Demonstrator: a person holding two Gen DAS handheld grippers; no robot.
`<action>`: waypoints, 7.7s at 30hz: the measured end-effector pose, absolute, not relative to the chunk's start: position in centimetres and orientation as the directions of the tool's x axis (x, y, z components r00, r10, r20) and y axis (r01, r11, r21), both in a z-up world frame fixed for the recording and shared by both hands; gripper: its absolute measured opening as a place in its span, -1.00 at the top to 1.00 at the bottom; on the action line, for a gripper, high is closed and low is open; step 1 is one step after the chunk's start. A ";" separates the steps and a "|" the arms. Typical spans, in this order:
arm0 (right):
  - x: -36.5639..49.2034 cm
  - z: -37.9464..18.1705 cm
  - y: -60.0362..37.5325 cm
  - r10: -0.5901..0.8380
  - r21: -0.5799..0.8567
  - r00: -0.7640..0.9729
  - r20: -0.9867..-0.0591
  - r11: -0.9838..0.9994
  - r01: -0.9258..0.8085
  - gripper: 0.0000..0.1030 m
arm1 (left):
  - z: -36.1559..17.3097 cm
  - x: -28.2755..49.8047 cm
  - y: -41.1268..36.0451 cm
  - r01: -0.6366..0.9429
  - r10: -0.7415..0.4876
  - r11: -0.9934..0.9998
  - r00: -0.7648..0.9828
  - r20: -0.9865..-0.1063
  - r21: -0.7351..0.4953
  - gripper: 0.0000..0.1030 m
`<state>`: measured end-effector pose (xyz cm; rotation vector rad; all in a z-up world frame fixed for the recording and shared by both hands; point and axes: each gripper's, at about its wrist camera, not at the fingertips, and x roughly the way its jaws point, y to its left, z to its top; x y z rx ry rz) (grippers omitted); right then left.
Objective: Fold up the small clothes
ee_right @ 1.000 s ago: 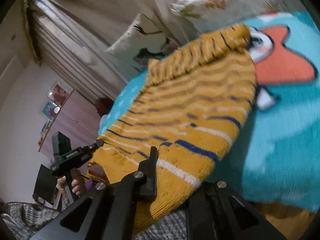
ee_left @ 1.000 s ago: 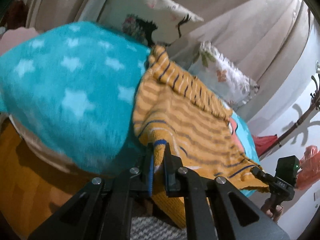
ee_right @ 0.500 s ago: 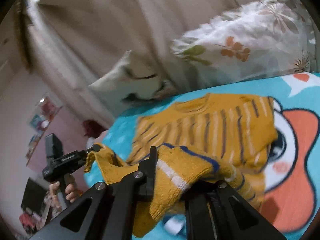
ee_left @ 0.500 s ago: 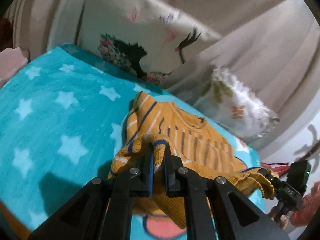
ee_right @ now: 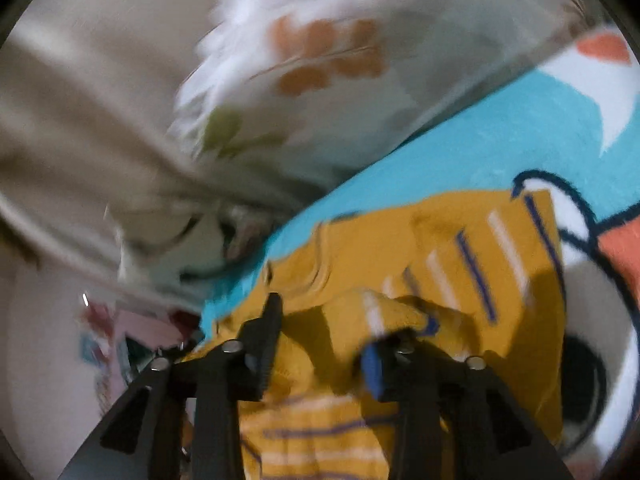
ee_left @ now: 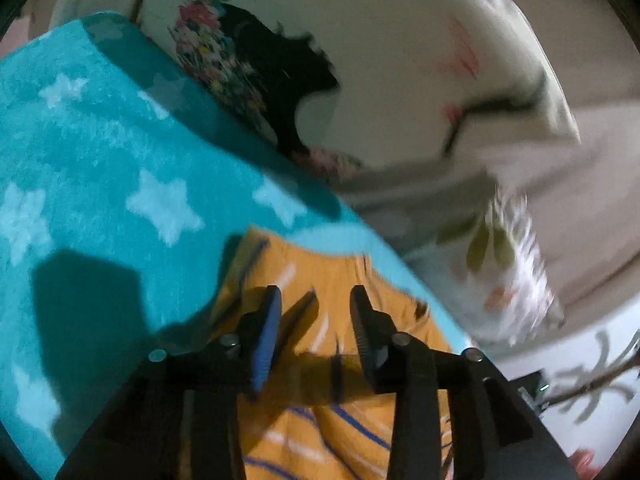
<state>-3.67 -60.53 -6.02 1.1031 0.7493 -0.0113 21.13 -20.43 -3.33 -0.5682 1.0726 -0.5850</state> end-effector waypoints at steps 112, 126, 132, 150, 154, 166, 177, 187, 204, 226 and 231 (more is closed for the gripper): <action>-9.0 -3.7 -44.7 -0.229 -0.068 0.530 -0.816 0.950 0.305 0.24 | -3.1 -3.0 -15.4 0.353 -0.184 0.934 0.616 -0.766 0.060 -0.48; -13.3 -2.8 -43.3 -0.327 -0.142 0.486 -0.810 0.915 0.379 -0.05 | -2.9 -4.4 -15.0 0.365 -0.226 0.931 0.606 -0.763 0.014 -0.50; -15.8 -1.9 -42.4 -0.385 -0.168 0.485 -0.786 0.886 0.432 -0.20 | -2.5 -4.9 -14.5 0.350 -0.247 0.937 0.607 -0.756 -0.025 -0.51; -18.4 -0.8 -41.6 -0.466 -0.237 0.472 -0.748 0.852 0.467 -0.34 | -1.7 -6.4 -13.5 0.340 -0.259 0.940 0.625 -0.736 -0.042 -0.52; -18.5 -0.9 -41.3 -0.472 -0.248 0.467 -0.747 0.851 0.463 -0.37 | -1.9 -6.2 -13.4 0.332 -0.256 0.942 0.622 -0.740 -0.047 -0.52; -17.8 -1.5 -40.9 -0.489 -0.290 0.447 -0.749 0.848 0.443 -0.43 | -2.4 -5.6 -13.1 0.320 -0.254 0.945 0.607 -0.753 -0.060 -0.53; -17.6 -1.7 -40.1 -0.502 -0.318 0.439 -0.745 0.846 0.429 -0.53 | -3.0 -5.3 -13.1 0.316 -0.258 0.946 0.588 -0.767 -0.076 -0.53; -18.2 -1.4 -39.7 -0.484 -0.293 0.463 -0.742 0.856 0.426 -0.59 | -3.0 -5.4 -13.1 0.312 -0.250 0.948 0.590 -0.768 -0.069 -0.53; -19.9 -3.0 -40.8 -0.430 -0.194 0.447 -0.785 0.855 0.481 -0.62 | -3.9 -5.6 -12.6 0.311 -0.245 0.948 0.576 -0.780 -0.068 -0.55; -20.5 -0.3 -39.9 -0.354 -0.032 0.625 -0.695 0.885 0.465 -0.65 | -5.6 -4.5 -11.9 0.297 -0.253 0.950 0.544 -0.800 -0.099 -0.55; -19.9 -0.6 -38.6 -0.319 -0.031 0.644 -0.695 0.909 0.417 -0.65 | -6.0 -4.1 -11.6 0.288 -0.251 0.952 0.539 -0.804 -0.104 -0.55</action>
